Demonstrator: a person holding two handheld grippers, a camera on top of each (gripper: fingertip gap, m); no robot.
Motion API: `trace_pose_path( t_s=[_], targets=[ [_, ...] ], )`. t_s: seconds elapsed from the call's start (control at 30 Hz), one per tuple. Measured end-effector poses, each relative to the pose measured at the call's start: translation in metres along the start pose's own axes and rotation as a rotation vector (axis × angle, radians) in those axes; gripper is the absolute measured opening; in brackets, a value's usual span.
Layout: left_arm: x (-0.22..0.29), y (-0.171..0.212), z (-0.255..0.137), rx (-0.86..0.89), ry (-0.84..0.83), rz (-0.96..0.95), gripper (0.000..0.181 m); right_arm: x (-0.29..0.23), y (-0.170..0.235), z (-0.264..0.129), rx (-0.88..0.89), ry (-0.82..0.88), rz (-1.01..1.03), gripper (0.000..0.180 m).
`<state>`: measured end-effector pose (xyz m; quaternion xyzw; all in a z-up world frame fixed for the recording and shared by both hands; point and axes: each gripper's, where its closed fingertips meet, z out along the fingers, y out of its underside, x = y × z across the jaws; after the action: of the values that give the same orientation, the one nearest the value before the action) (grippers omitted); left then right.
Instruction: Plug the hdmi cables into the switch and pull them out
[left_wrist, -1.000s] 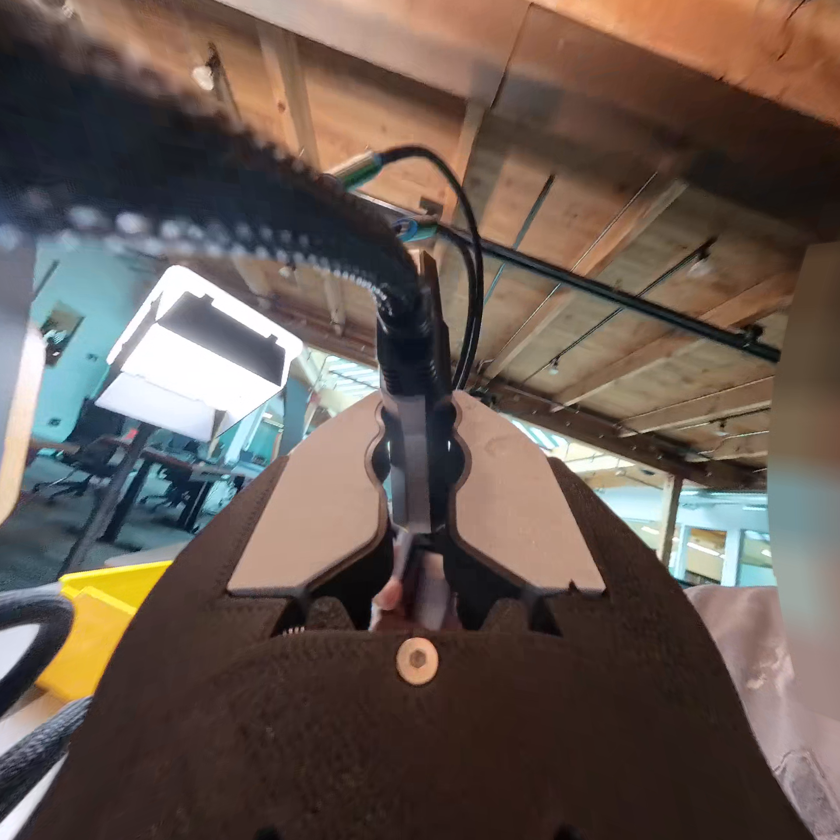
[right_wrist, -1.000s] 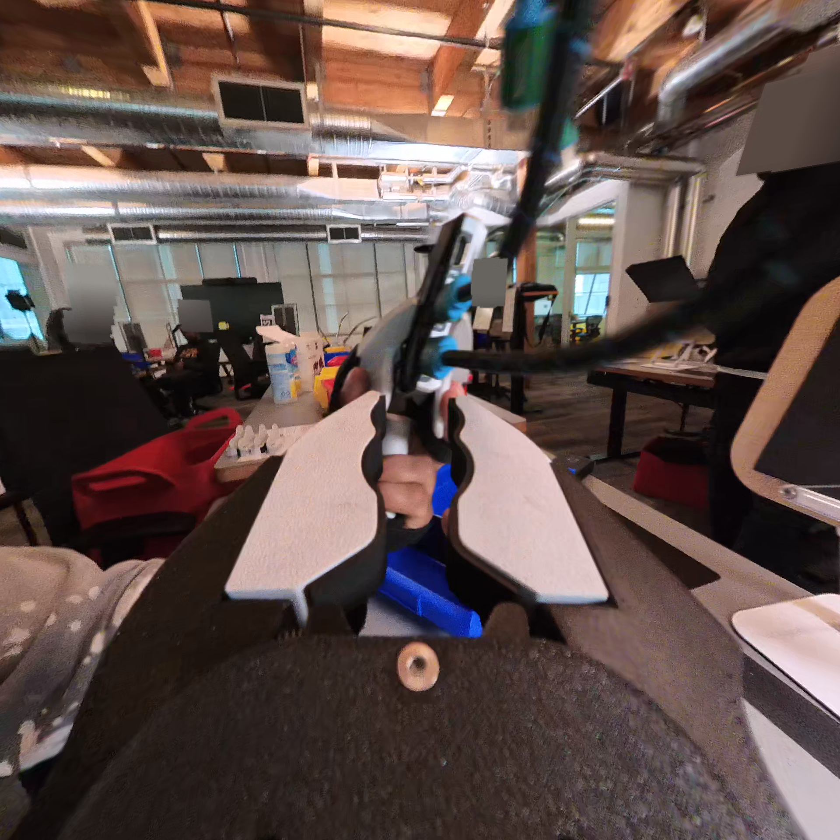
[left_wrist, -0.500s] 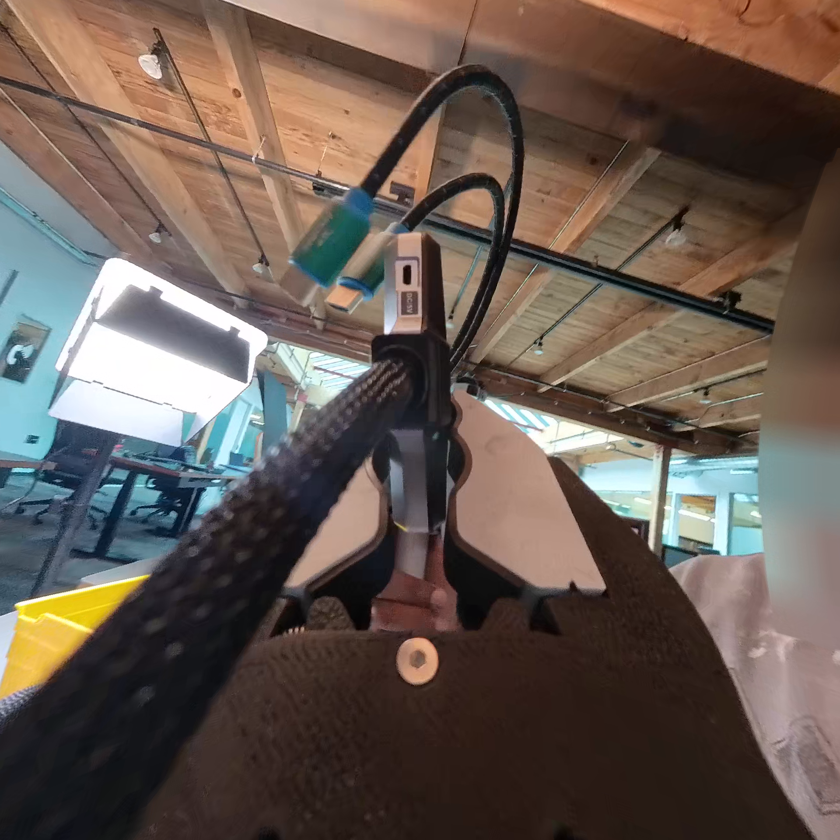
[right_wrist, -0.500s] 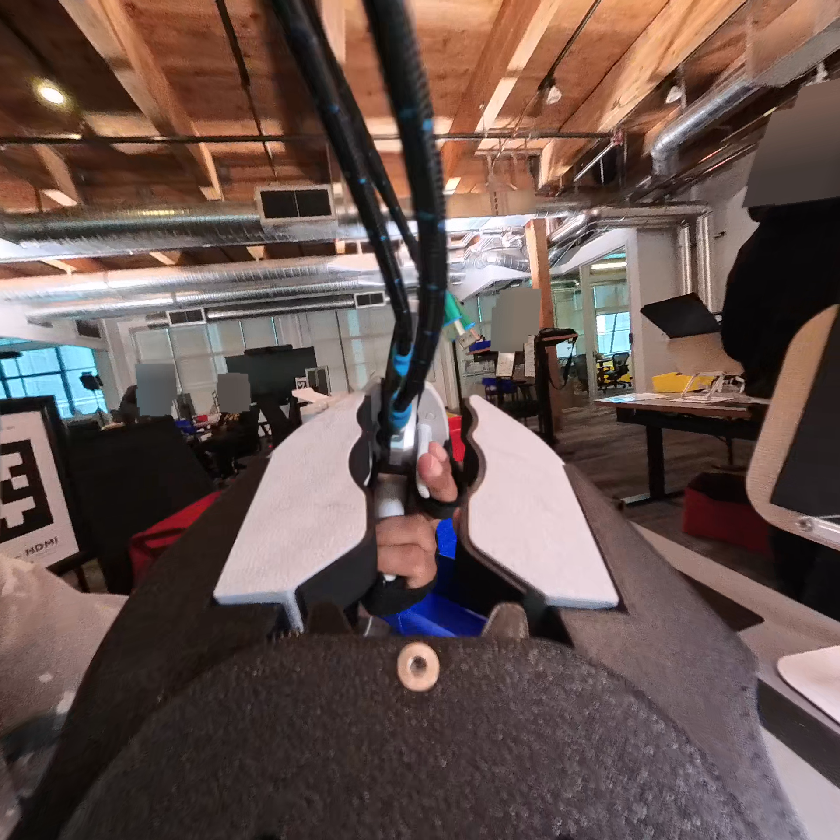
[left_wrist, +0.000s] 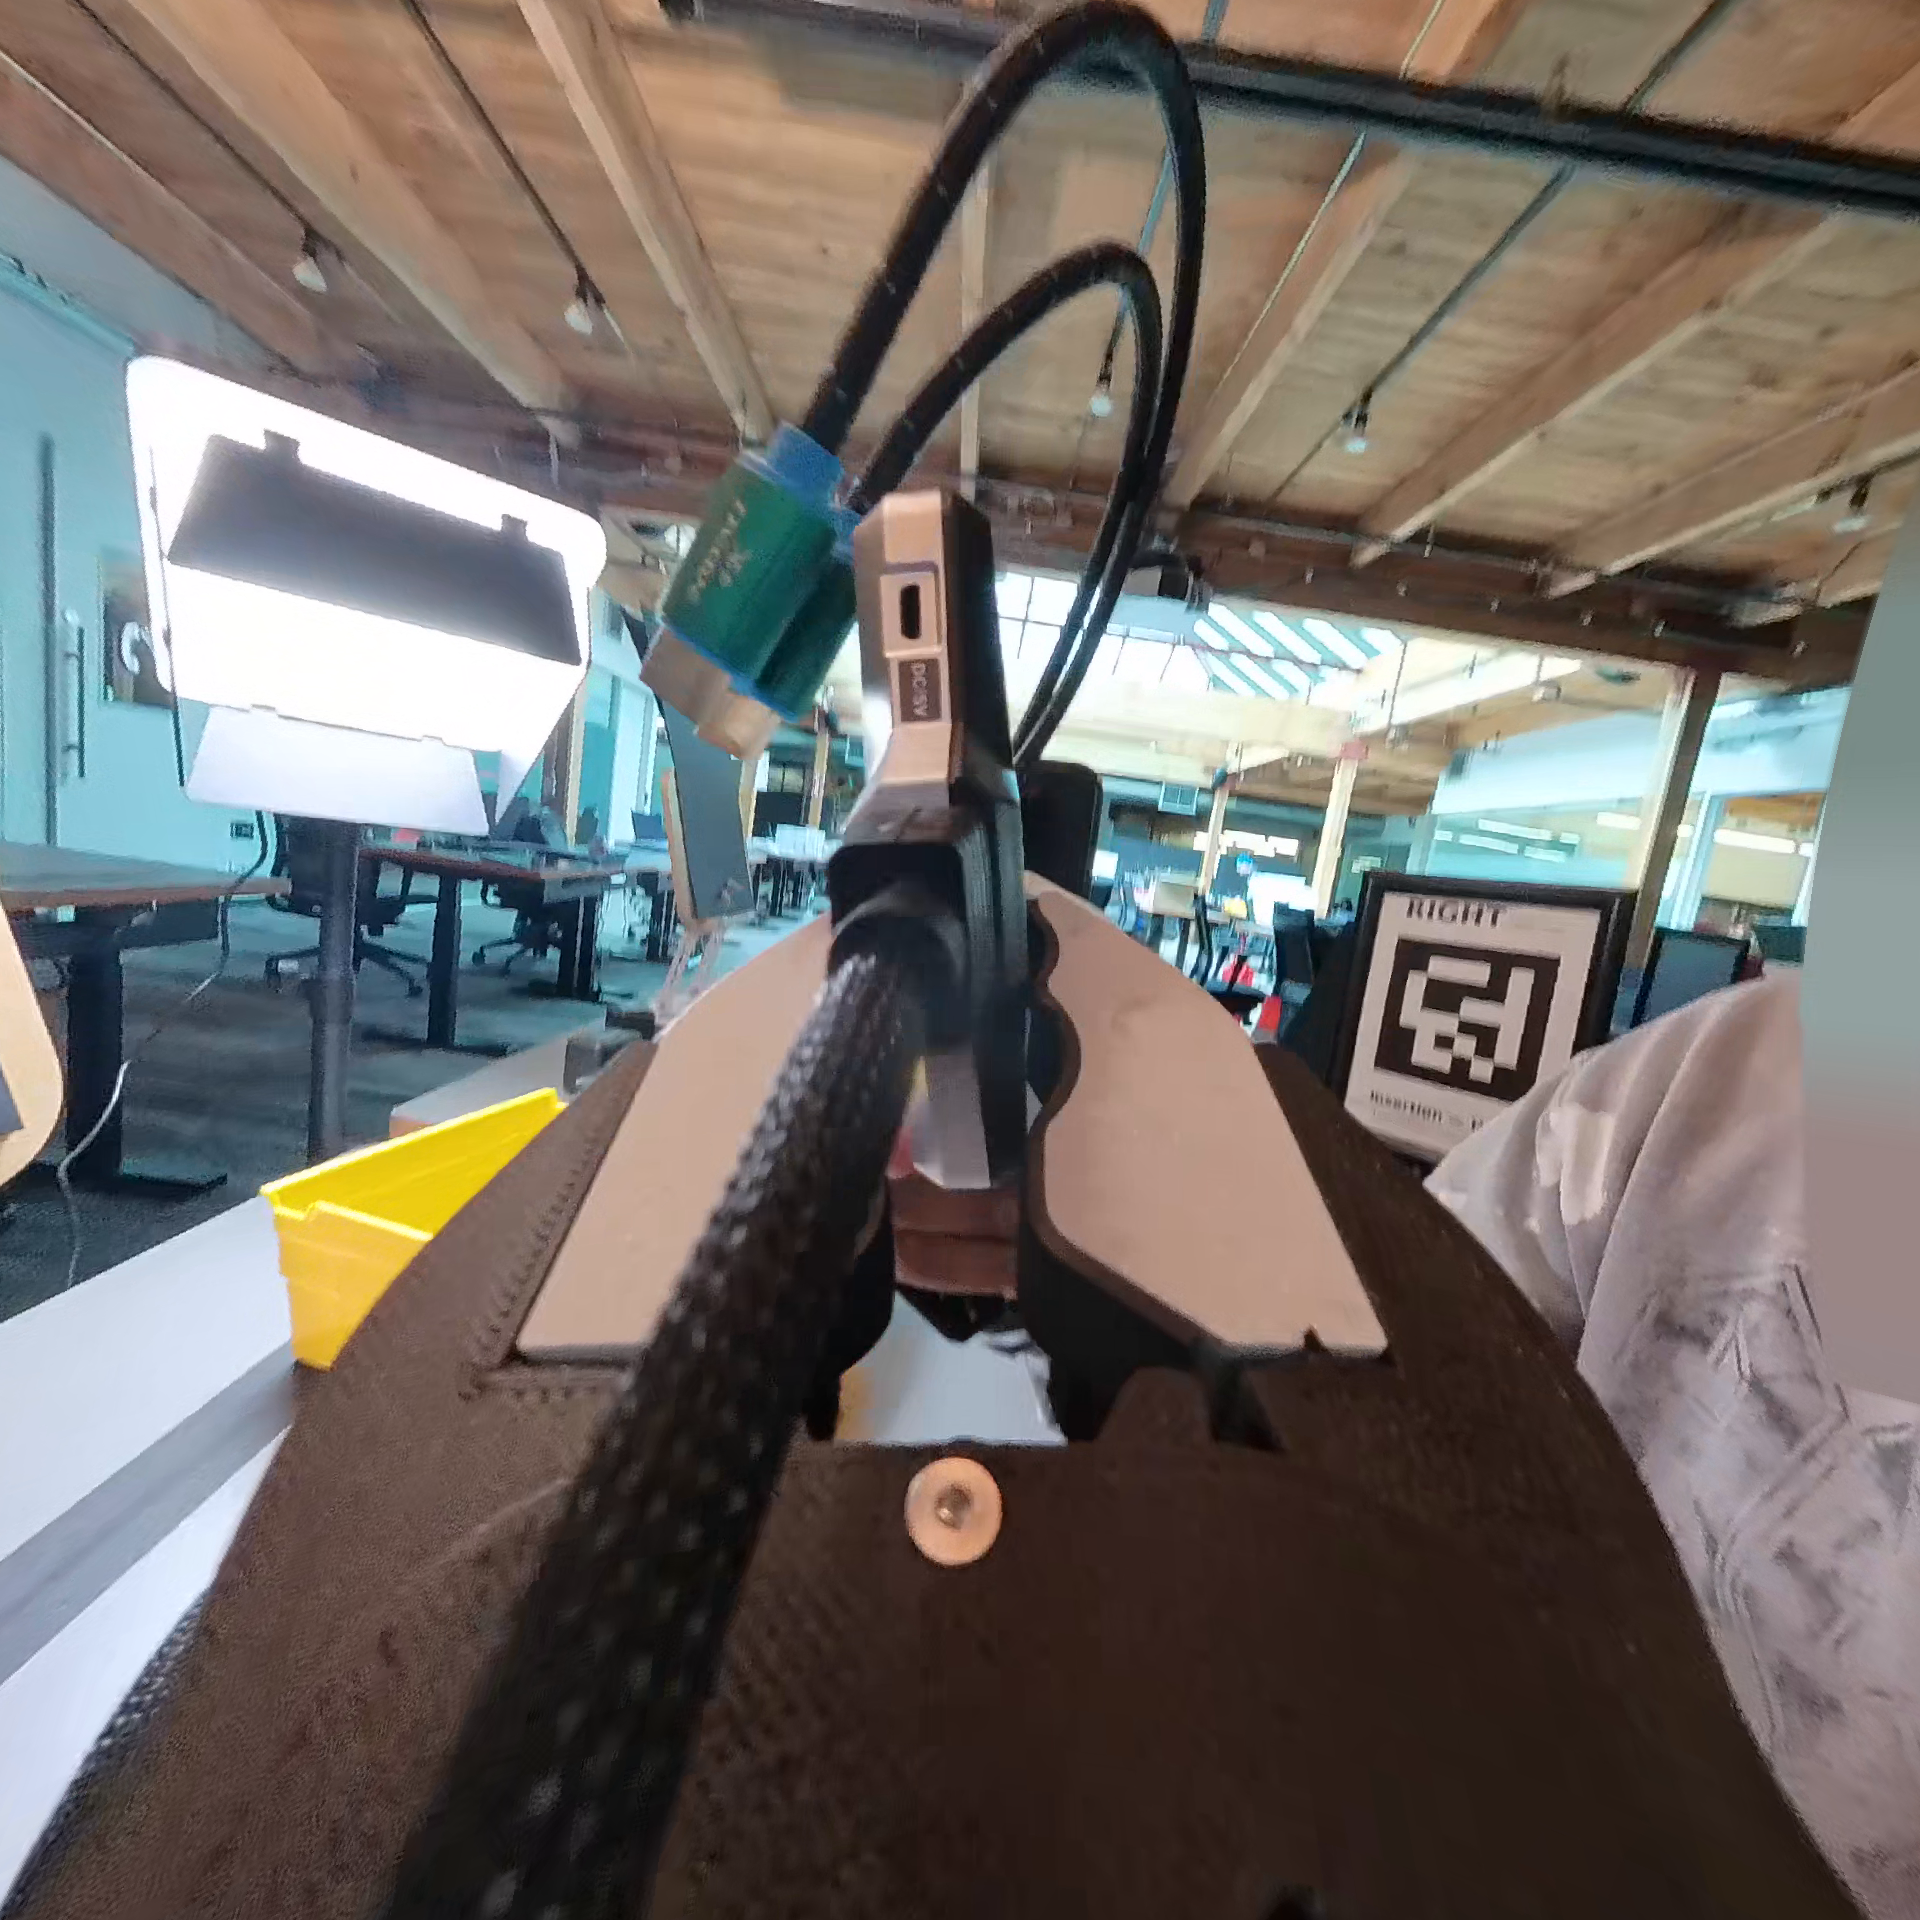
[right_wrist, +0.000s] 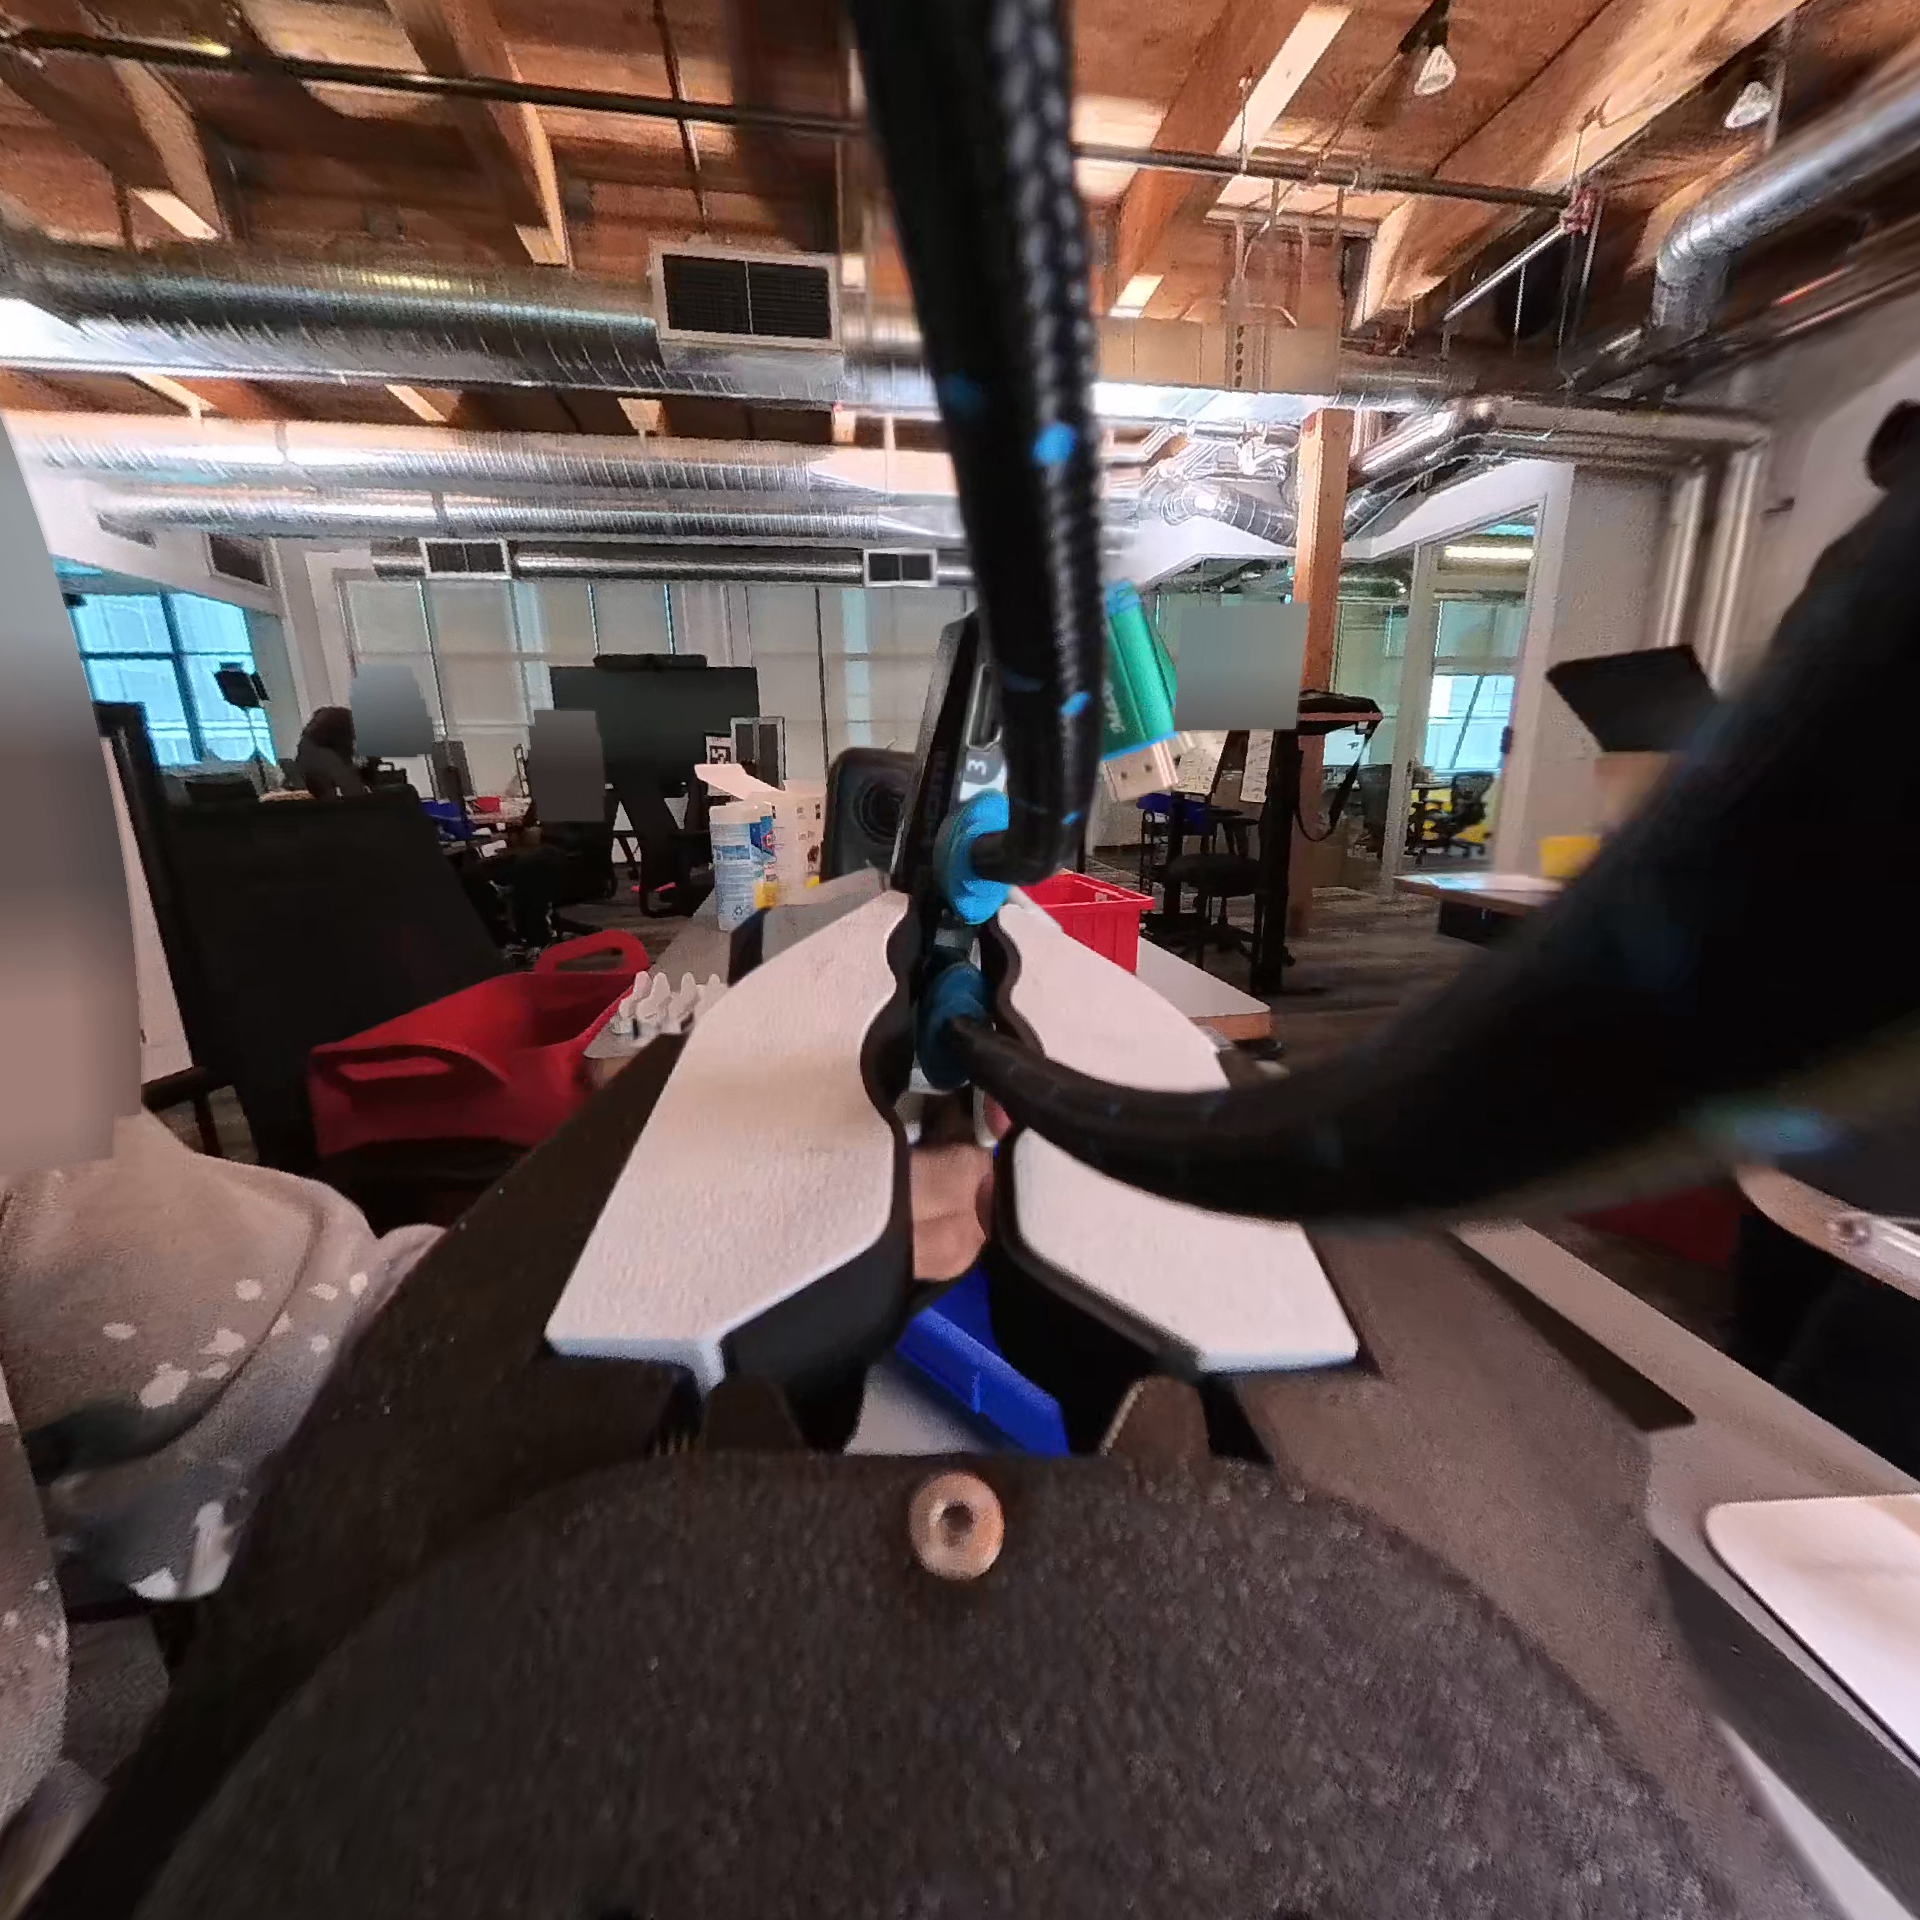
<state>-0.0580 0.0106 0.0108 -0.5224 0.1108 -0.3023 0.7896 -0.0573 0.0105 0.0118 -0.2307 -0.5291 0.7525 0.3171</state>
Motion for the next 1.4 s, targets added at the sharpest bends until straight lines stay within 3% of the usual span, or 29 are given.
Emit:
trace_pose_path(
  t_s=[0.83, 1.4],
  targets=[
    [-0.004, 0.009, 0.004, -0.027, -0.030, 0.048, 0.022, 0.007, -0.001, -0.009, 0.037, -0.051, 0.081, 0.008],
    [-0.039, 0.030, -0.006, 0.009, -0.069, -0.093, 0.022, 0.038, 0.029, -0.019, 0.024, -0.052, 0.199, 0.009]
  ],
)
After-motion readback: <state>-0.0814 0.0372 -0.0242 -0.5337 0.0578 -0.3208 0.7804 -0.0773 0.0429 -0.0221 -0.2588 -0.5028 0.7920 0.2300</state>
